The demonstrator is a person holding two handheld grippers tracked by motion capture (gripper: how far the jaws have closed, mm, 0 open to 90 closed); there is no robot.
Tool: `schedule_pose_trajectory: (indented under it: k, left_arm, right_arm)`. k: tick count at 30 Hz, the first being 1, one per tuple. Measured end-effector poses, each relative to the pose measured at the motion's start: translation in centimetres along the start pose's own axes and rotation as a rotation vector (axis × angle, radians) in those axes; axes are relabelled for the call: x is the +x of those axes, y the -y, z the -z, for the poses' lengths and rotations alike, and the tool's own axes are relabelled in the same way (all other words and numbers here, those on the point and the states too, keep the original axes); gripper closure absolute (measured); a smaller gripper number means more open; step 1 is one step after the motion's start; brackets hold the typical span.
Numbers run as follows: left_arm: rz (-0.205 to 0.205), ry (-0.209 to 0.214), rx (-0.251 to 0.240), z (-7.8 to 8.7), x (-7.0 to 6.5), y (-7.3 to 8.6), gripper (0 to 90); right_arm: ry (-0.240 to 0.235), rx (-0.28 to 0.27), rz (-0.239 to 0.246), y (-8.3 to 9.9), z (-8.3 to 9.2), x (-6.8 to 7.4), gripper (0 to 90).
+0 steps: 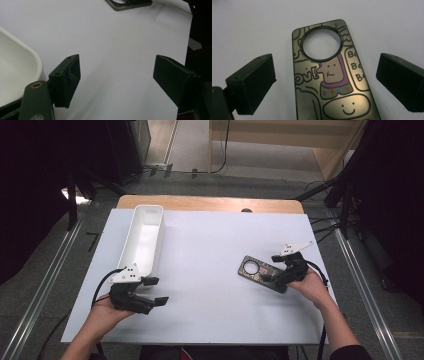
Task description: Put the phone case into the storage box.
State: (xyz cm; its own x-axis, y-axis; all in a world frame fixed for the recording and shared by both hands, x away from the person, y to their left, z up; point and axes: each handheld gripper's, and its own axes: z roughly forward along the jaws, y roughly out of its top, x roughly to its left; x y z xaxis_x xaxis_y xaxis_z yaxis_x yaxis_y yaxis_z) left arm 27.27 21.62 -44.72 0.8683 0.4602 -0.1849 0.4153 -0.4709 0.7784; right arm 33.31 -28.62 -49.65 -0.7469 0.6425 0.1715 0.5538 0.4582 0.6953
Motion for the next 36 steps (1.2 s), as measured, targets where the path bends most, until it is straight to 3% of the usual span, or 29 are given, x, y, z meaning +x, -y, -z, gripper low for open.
schedule_pose_trajectory:
  k: [9, 36]
  left_arm:
    - [0.001, 0.0, -0.002, 0.0, 0.0, 0.0, 22.0]
    - [0.0, 0.001, -0.002, 0.0, 0.0, 0.0, 22.0]
  right_arm:
    - [0.014, 0.074, 0.024, 0.2, -1.0, 0.0, 1.6]
    - [0.073, 0.169, 0.112, 0.5, -2.1, 0.4, 4.9]
